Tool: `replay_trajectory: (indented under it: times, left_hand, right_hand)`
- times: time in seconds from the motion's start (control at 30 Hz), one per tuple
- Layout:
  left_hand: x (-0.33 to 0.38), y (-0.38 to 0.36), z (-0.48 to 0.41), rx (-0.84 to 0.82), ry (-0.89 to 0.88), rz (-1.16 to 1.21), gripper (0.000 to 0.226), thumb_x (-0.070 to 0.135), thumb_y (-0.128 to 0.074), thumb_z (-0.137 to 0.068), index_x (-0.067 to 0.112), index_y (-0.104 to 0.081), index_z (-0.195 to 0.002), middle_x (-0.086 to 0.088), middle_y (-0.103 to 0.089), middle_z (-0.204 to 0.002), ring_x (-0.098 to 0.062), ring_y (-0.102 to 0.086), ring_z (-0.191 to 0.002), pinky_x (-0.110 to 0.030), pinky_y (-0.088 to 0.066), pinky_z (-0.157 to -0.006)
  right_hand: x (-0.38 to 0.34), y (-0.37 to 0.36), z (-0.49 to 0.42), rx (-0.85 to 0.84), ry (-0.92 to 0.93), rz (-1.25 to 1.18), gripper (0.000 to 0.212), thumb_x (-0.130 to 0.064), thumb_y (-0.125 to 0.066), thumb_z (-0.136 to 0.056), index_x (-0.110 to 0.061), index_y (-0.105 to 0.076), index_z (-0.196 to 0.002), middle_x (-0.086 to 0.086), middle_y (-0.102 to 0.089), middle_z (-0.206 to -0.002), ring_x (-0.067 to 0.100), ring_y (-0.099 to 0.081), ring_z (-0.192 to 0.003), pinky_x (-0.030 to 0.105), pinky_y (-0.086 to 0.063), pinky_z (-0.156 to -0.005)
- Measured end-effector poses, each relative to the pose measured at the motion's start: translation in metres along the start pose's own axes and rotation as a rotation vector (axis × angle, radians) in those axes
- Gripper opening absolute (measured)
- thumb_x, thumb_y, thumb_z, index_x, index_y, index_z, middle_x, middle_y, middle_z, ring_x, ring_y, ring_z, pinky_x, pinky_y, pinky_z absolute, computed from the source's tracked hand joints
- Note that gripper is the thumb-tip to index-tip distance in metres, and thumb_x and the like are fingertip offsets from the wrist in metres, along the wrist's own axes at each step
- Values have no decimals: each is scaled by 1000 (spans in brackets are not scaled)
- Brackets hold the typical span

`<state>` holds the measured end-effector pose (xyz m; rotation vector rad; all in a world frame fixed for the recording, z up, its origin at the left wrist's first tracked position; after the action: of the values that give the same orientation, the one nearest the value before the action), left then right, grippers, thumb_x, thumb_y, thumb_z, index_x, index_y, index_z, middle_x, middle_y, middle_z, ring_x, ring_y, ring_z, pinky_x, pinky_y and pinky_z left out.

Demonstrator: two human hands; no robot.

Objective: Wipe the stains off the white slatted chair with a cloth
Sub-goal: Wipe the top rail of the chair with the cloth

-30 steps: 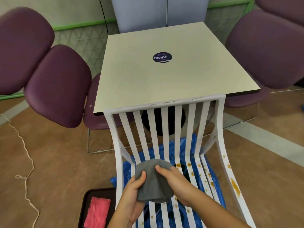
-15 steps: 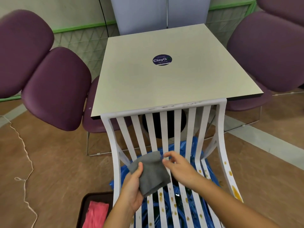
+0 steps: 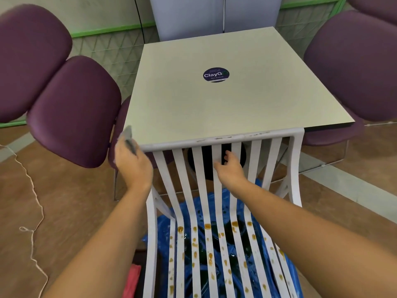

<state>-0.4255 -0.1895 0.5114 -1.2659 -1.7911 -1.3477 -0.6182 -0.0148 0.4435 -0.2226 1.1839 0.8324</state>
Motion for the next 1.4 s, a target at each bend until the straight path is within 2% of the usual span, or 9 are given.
replay_trajectory:
  times: [0.13, 0.23, 0.33, 0.67, 0.8, 1.03, 1.13, 1.27, 1.4]
  left_hand:
    - [-16, -31, -15, -250, -186, -369, 16, 9, -49, -97, 10, -65, -92, -8, -63, -93, -34, -59, -98, -41, -43, -83]
    - [-24, -38, -1, -322, -371, -598, 34, 9, -59, -90, 10, -64, -124, -11, -62, -119, -34, -50, -118, -52, -32, -112]
    - [-21, -49, 15, -376, -426, -614, 48, 18, -57, -95, 13, -54, -143, -8, -56, -138, -32, -39, -136, -54, -17, -122]
    - [-7, -81, 37, -479, -610, -695, 56, 49, -35, -102, 20, -41, -151, -5, -48, -139, -28, -39, -136, -47, -16, -122]
    - [-30, -51, 6, -401, -536, -697, 54, 46, -24, -103, 17, -53, -138, -6, -55, -125, -28, -47, -123, -45, -19, -117]
    - [-39, -20, -29, -305, -374, -748, 45, 33, -20, -102, 15, -59, -89, -7, -57, -75, -33, -50, -73, -43, -36, -70]
    - [-38, -25, -24, -273, -344, -809, 51, 34, -19, -102, 13, -64, -91, -9, -61, -74, -31, -49, -72, -42, -34, -70]
    - [-30, -37, -16, -256, -328, -838, 53, 36, -19, -104, 15, -66, -95, -8, -63, -77, -31, -51, -75, -45, -35, -79]
    - [-10, -59, 1, -313, -417, -823, 48, 33, -21, -103, 16, -65, -91, -6, -62, -75, -30, -52, -72, -42, -34, -76]
  right_hand:
    - [-1, -13, -13, -35, 49, 103, 56, -36, -44, -105, -13, -29, -154, 6, -41, -152, 26, -41, -138, 38, -38, -108]
    - [-2, -11, -22, -20, 123, 154, 27, -36, -37, -107, -16, -55, -103, 6, -59, -93, 19, -57, -83, 34, -42, -74]
    - [1, -9, -30, 5, 176, 249, 35, -32, -35, -108, -23, -39, -74, 1, -43, -68, 12, -41, -59, 28, -29, -53]
    - [3, -10, -43, 10, 189, 329, 38, -24, -40, -107, -20, -35, -70, -3, -37, -66, 7, -34, -57, 22, -25, -51]
    - [6, -10, -45, 4, 182, 314, 38, -22, -41, -107, -22, -35, -70, -5, -37, -66, 5, -34, -58, 22, -26, -52]
    - [16, -21, -41, -9, 134, 241, 37, -10, -39, -107, -19, -39, -70, -12, -43, -71, 0, -38, -59, 7, -31, -53]
    - [21, -24, -38, 9, 137, 213, 32, -14, -40, -106, -17, -44, -75, -11, -47, -73, 0, -40, -60, 5, -32, -56]
    - [23, -24, -40, 11, 157, 232, 36, -11, -44, -105, -21, -41, -71, -8, -46, -73, 2, -40, -64, 23, -36, -72]
    - [20, -20, -40, -7, 184, 303, 31, -12, -43, -105, -19, -44, -75, -9, -47, -74, 1, -42, -66, 16, -33, -62]
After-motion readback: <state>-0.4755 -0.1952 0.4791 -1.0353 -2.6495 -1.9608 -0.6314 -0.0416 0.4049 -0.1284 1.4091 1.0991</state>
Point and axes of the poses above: each hand's wrist, its own z-axis away from the middle knuckle, its own y-axis out of the back of the hand, x = y × z, the point moved 4 cm from there along -z, towards the middle knuckle
